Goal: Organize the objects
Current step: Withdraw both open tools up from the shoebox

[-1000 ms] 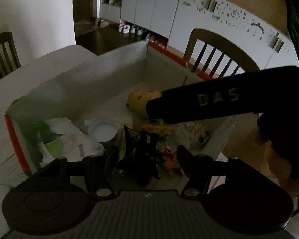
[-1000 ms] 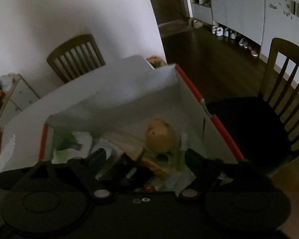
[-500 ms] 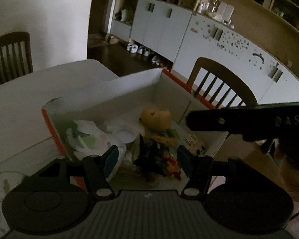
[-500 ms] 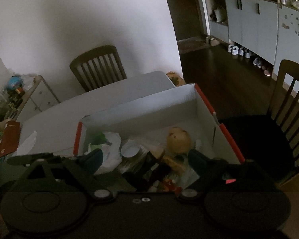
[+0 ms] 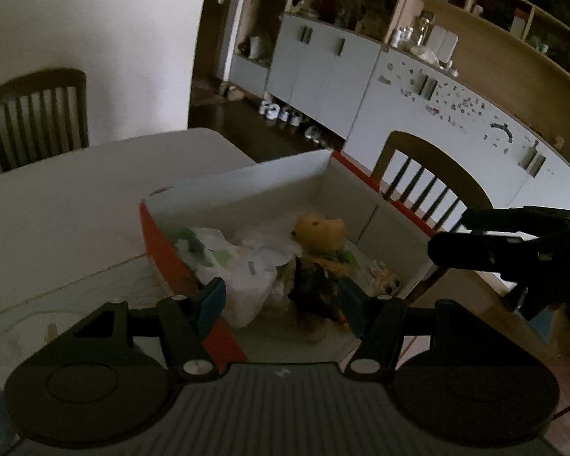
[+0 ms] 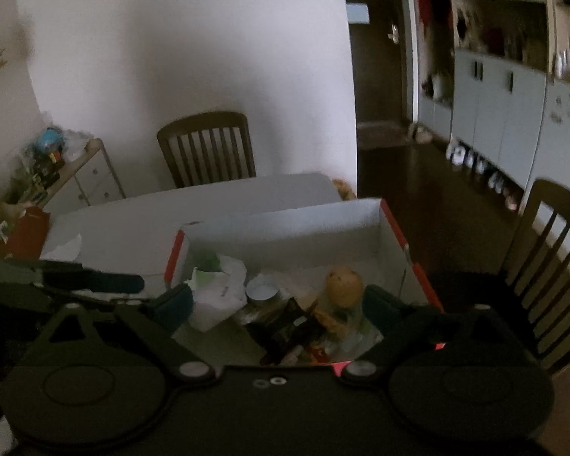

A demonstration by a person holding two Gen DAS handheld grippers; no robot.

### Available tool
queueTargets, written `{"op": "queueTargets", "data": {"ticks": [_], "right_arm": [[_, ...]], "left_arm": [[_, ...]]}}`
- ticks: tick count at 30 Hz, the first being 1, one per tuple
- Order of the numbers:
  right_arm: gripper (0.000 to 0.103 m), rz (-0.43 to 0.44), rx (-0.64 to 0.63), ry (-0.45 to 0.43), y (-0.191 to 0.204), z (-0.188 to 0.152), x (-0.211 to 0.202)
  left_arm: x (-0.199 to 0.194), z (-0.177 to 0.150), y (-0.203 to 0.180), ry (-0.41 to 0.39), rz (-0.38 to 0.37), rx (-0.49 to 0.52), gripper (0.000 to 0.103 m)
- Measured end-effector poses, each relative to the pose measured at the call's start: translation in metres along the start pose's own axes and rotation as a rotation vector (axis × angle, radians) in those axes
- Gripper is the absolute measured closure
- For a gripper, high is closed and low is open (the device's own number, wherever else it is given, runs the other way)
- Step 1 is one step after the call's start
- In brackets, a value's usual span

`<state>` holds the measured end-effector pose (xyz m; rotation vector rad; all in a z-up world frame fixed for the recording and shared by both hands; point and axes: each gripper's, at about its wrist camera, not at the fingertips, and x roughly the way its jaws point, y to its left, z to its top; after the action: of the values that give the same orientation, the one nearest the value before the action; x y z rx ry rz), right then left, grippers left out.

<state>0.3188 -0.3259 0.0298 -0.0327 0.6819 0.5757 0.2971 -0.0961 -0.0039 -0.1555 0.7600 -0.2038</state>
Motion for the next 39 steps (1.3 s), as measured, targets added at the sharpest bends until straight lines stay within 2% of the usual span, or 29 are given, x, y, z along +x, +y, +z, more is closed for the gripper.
{"op": "queueTargets", "data": {"ticks": [4,7,11,12,14,21,28,35,39], "right_arm": [[0.003,0.003,-0.022,-0.015,0.006,-0.007,-0.006],[0.002,0.009,-0.012,-0.02,0.006,-0.012,-0.008],[0.001,0.002,-0.01,-0.036,0.009,-0.019,-0.015],[0.001,0.002,-0.011,-0.043,0.01,-0.021,-0.017],[0.001,0.002,-0.008,-0.054,0.011,-0.024,-0.021],[0.001,0.002,-0.009,-0.063,0.013,-0.033,-0.028],[0.001,0.006,-0.015,-0.059,0.014,-0.038,-0.032],[0.001,0.015,-0.011,-0.056,0.013,-0.04,-0.034],[0.001,0.009,-0.01,-0.056,0.012,-0.041,-0.034]], "left_arm": [[-0.014,-0.003,0.0,-0.022,0.006,0.0,0.039],[-0.022,-0.005,-0.004,-0.04,0.022,0.01,0.019],[-0.031,-0.008,-0.008,-0.07,0.025,0.034,0.016],[-0.034,-0.009,-0.008,-0.079,0.024,0.038,0.014],[-0.036,-0.011,-0.011,-0.087,0.023,0.049,0.0],[-0.043,-0.016,-0.019,-0.121,0.008,0.069,0.0],[-0.051,-0.022,-0.029,-0.17,0.025,0.082,0.0],[-0.052,-0.025,-0.036,-0.167,0.028,0.082,0.0],[-0.053,-0.028,-0.041,-0.169,0.057,0.108,0.0]]}}
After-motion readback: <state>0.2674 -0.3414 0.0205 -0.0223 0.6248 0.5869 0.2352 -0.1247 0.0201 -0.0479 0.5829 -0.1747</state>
